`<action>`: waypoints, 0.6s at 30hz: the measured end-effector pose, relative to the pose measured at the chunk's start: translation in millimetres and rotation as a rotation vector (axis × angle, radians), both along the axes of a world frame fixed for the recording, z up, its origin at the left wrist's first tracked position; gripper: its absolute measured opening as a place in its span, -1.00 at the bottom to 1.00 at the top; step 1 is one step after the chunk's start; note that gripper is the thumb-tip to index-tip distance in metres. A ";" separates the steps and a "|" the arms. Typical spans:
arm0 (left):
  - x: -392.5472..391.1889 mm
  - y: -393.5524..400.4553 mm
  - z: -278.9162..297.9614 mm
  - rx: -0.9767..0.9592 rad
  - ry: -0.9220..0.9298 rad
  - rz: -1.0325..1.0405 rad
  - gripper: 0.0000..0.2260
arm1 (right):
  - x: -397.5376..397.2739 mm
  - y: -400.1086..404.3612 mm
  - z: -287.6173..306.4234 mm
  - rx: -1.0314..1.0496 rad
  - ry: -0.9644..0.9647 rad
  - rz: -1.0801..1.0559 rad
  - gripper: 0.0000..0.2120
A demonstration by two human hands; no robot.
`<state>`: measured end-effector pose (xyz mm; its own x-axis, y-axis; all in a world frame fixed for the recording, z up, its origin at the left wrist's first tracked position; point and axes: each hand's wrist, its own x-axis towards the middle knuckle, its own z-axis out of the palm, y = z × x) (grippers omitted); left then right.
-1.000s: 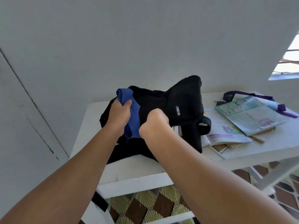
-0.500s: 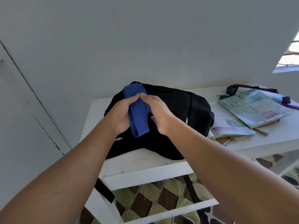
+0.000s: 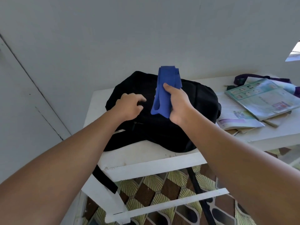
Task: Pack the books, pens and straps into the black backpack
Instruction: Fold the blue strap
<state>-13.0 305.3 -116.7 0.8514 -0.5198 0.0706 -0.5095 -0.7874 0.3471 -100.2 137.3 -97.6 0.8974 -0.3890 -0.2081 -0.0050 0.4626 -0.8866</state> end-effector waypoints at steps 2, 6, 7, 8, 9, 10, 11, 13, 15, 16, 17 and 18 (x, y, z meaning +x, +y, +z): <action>4.6 -2.4 -12.1 0.179 -0.055 -0.034 -0.66 | -3.8 -1.8 -2.5 0.066 0.022 0.010 -0.69; 1.9 -13.1 -12.7 0.117 -0.163 -0.057 -0.94 | -11.5 3.8 -5.7 0.099 0.054 0.057 -0.70; 2.4 -15.4 -11.2 0.106 -0.172 -0.062 -0.93 | -13.5 4.6 -5.4 0.104 0.051 0.081 -0.70; 2.6 -16.8 -11.0 0.080 -0.164 -0.060 -0.88 | -17.6 6.1 -6.7 0.099 0.055 0.106 -0.70; 5.2 -17.9 -7.5 0.010 -0.130 -0.039 -0.86 | -20.0 7.4 -6.8 0.094 0.063 0.134 -0.70; 7.1 -18.1 -4.2 -0.098 -0.072 -0.008 -0.88 | -24.0 9.7 -9.0 0.075 0.080 0.162 -0.70; 11.7 -18.6 0.0 -0.231 -0.018 0.034 -0.91 | -26.6 12.5 -13.1 0.053 0.106 0.189 -0.71; 21.1 -21.2 15.9 -0.484 0.032 0.113 -0.92 | -32.1 20.8 -20.0 0.026 0.165 0.274 -0.71; 24.5 -26.3 35.2 -0.599 0.035 0.145 -0.92 | -30.9 28.3 -28.0 -0.020 0.263 0.351 -0.69; 25.6 -29.2 43.7 -0.607 0.025 0.144 -0.92 | -27.3 30.4 -30.6 -0.052 0.318 0.366 -0.69; 25.8 -31.9 50.3 -0.588 0.008 0.134 -0.92 | -22.4 31.8 -33.1 -0.050 0.364 0.369 -0.68; 25.0 -33.7 55.5 -0.548 -0.020 0.123 -0.92 | -16.1 32.4 -33.9 -0.024 0.385 0.359 -0.68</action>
<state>12.0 271.5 -61.2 0.8991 -0.2996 0.3191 -0.4360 -0.5482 0.7138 -116.3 169.8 -131.6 0.8355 -0.0801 -0.5436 -0.4868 0.3513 -0.7998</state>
